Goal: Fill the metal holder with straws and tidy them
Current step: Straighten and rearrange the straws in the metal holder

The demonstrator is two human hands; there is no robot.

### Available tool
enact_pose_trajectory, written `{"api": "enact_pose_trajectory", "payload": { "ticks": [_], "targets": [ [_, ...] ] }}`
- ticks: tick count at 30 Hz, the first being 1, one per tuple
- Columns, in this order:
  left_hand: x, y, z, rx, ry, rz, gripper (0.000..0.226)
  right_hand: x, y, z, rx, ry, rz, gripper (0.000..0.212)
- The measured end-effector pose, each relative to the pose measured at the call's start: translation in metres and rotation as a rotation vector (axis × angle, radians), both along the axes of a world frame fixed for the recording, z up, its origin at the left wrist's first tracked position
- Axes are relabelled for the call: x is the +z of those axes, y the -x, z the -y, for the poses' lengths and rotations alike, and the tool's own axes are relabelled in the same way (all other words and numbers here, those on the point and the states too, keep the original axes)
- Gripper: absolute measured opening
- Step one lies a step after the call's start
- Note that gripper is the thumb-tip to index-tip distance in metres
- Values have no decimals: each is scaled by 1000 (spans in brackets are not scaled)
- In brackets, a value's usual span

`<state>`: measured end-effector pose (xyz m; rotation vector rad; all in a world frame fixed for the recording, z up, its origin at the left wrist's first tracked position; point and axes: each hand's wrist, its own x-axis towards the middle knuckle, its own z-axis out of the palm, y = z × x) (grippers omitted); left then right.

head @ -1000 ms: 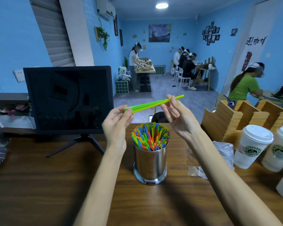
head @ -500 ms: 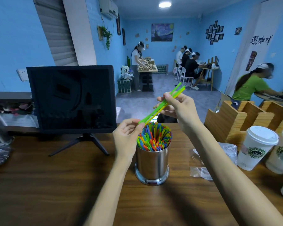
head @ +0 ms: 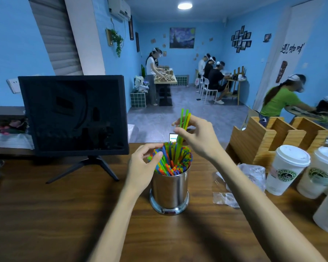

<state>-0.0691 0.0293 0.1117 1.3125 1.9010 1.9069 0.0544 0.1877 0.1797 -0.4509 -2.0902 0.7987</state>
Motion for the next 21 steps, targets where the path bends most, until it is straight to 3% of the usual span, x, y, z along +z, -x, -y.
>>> {"api": "enact_pose_trajectory", "payload": {
  "ticks": [4,7,11,14,18,21],
  "targets": [
    [0,2,-1,-1,-23,31,23,-18,4,3,15,-108,138,13],
    [1,5,-1,-21,-47,70,24,-25,4,7,-6,-187,266,23],
    [2,7,1,-31,-64,98,24,-31,7,7,15,-173,367,26],
    [2,8,2,-18,-74,90,28,-29,4,10,49,-187,327,26],
    [1,13,4,0,-75,107,22,-28,3,17,75,-174,212,61],
    [0,12,5,-1,-74,118,23,-39,4,16,87,-294,250,49]
  ]
}}
